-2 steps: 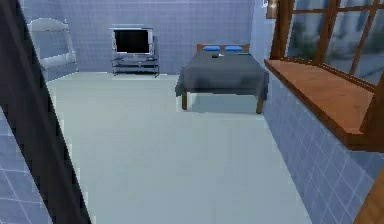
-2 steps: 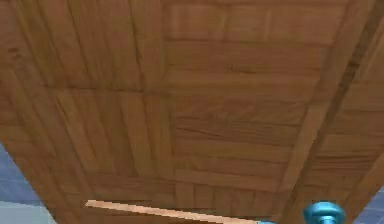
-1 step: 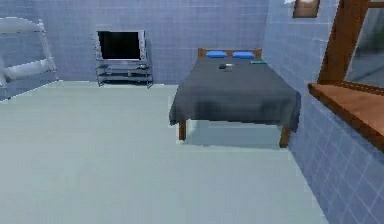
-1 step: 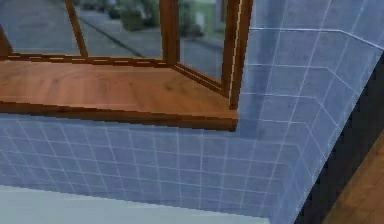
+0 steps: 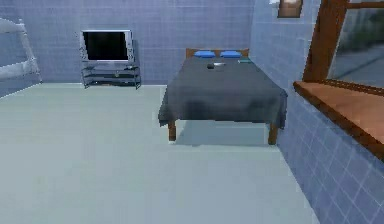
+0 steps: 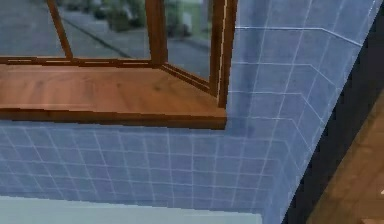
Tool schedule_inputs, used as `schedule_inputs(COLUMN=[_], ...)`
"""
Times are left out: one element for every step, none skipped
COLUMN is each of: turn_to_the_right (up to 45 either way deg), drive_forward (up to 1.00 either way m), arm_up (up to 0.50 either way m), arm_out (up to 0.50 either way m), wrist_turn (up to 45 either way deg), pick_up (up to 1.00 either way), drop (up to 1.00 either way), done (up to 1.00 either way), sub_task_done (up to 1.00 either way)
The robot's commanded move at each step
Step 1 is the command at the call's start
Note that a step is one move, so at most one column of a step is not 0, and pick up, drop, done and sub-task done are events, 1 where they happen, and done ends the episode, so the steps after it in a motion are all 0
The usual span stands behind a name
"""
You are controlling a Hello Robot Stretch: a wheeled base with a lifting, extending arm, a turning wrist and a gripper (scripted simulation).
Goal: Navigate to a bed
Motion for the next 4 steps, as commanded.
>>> schedule_inputs(turn_to_the_right=[0.0,0.0,12.0,0.0], drive_forward=[1.0,0.55,0.0,0.0], arm_up=[0.0,0.0,0.0,0.0], arm_out=[0.0,0.0,0.0,0.0], wrist_turn=[0.0,0.0,0.0,0.0], pick_up=[0.0,0.0,0.0,0.0], drop=[0.0,0.0,0.0,0.0], done=[0.0,0.0,0.0,1.0], sub_task_done=[0.0,0.0,0.0,0.0])
